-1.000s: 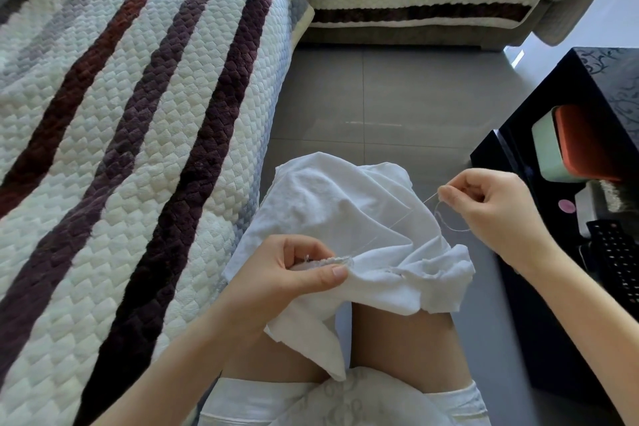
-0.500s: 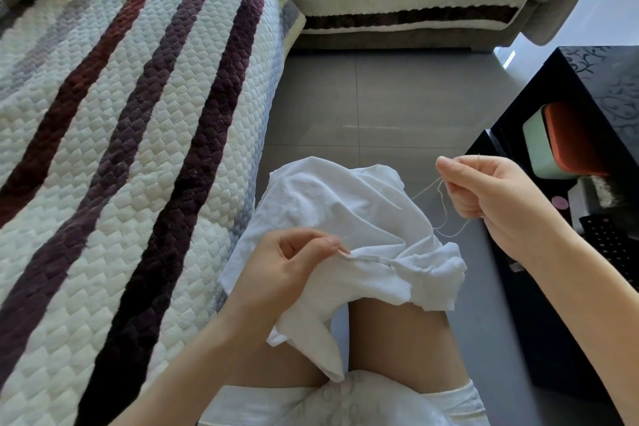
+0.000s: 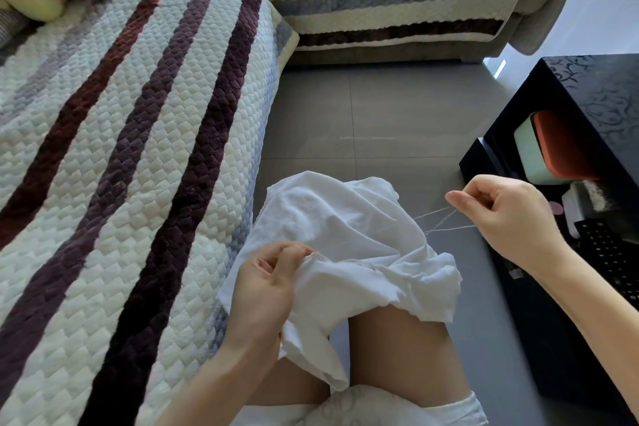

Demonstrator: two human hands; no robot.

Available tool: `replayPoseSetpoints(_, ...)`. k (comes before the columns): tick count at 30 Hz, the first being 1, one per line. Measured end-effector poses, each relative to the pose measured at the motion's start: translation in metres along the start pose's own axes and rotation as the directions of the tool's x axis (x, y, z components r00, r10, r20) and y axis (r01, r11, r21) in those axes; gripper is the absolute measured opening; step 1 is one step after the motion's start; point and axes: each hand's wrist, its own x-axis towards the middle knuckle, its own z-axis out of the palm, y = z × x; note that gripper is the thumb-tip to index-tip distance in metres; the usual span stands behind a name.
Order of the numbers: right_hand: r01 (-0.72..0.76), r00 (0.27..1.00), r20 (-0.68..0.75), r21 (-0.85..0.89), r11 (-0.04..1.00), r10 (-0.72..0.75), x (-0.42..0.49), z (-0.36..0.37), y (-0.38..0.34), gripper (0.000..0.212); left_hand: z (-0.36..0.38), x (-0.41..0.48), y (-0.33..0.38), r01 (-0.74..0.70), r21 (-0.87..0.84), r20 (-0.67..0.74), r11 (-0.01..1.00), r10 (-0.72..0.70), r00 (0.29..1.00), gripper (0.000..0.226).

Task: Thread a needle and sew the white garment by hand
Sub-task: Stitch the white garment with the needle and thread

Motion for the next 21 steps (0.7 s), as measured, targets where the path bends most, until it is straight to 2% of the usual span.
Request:
replayPoseSetpoints(2, 0.042, 0.993, -0.098, -0.161, 0.986, -0.059, 0.0, 0.006, 0.005, 0.035, 0.002, -0.001, -0.001, 0.004, 0.009, 0.065, 1.0, -0.004, 0.998, 0.035)
replayPoseSetpoints(6, 0.05, 0.973, -0.203, -0.291, 0.955, -0.112, 0.004, 0.015, 0.019, 0.04, 0.0, -0.004, 0.0, 0.024, 0.015, 0.17, 1.0, -0.027, 0.985, 0.031)
replayPoseSetpoints(9, -0.005, 0.975, -0.216, -0.289, 0.957, -0.06, 0.005, 0.019, 0.025, 0.039, -0.002, -0.004, -0.001, 0.048, 0.028, 0.217, 0.998, -0.053, 0.975, 0.025)
replayPoseSetpoints(13, -0.064, 0.981, -0.193, -0.198, 0.978, 0.025, 0.002, 0.017, 0.006, 0.015, -0.003, -0.006, -0.002, 0.047, 0.031, 0.248, 0.998, -0.053, 0.967, 0.025)
replayPoseSetpoints(15, 0.025, 0.993, -0.114, -0.02, 0.999, -0.027, -0.009, 0.015, -0.016, 0.024, -0.004, -0.006, -0.002, 0.036, 0.025, 0.256, 0.999, -0.041, 0.966, 0.025)
replayPoseSetpoints(17, 0.069, 0.988, 0.112, 0.314, 0.947, -0.11, -0.026, 0.015, -0.045, 0.026, -0.004, -0.007, -0.002, 0.028, 0.016, 0.263, 0.999, -0.032, 0.964, 0.024)
replayPoseSetpoints(19, 0.013, 0.909, 0.355, 0.498, 0.867, -0.217, -0.042, 0.022, -0.067, 0.028, -0.003, -0.008, 0.0, 0.027, 0.005, 0.278, 1.0, -0.027, 0.96, 0.023)
replayPoseSetpoints(21, -0.027, 0.827, 0.485, 0.537, 0.843, -0.283, -0.05, 0.033, -0.079, 0.029, -0.003, -0.008, 0.001, 0.029, -0.014, 0.296, 0.999, -0.024, 0.955, 0.024)
